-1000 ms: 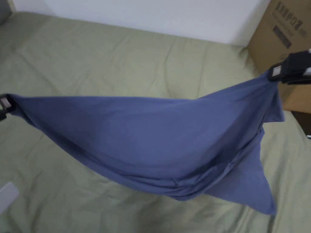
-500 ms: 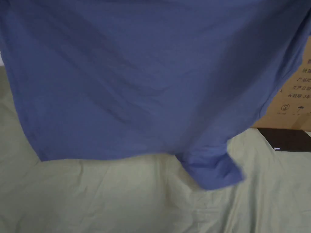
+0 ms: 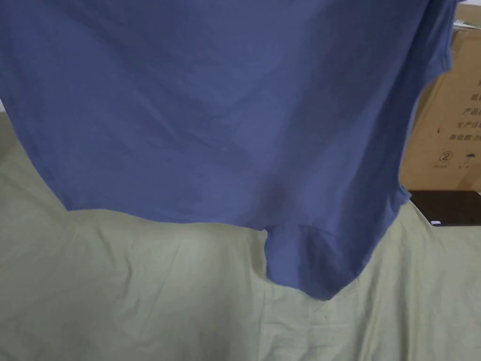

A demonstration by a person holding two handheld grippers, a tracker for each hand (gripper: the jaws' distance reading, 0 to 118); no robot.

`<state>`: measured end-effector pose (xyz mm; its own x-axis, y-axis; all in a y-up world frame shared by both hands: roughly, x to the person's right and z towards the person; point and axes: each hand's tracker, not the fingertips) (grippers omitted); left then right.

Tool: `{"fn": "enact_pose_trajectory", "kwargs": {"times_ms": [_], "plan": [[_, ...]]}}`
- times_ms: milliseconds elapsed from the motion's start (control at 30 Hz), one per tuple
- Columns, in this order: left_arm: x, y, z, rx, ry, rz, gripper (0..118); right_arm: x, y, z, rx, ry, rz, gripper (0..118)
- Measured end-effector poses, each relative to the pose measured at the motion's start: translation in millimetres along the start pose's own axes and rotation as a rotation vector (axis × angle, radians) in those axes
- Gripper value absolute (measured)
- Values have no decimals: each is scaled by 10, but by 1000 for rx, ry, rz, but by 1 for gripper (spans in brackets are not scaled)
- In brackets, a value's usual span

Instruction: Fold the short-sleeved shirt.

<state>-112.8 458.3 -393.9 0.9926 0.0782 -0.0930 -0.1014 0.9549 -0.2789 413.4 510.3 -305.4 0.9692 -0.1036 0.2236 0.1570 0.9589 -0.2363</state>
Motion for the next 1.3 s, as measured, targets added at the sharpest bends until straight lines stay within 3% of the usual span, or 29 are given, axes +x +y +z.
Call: {"fn": "enact_pose_trajectory", "kwargs": {"times_ms": [133, 267, 367, 500, 667, 767, 1100, 1300], "plan": [[146, 125, -328, -5, 6, -22, 0, -164, 127, -318, -8, -63, 30, 0], [322, 333, -742, 27, 41, -83, 0, -227, 328, -671, 25, -96, -35, 0], [430, 489, -1035, 66, 53, -97, 0, -305, 499, -946, 66, -117, -15, 0], [546, 649, -1355, 158, 102, -28, 0, -384, 738, -1260, 150, -98, -53, 0], [640, 771, -1612, 214, 111, -16, 0, -574, 903, -1450, 257, -129, 7, 0], [658, 760, -1740, 231, 117, -8, 0, -631, 895, -1516, 298, -119, -18, 0], [648, 91, -2174, 162, 113, -63, 0, -571, 328, -1739, 354, -87, -5, 0], [535, -832, -2330, 0, 106, -64, 0, -307, -496, -2095, 151, -70, 6, 0]]}}
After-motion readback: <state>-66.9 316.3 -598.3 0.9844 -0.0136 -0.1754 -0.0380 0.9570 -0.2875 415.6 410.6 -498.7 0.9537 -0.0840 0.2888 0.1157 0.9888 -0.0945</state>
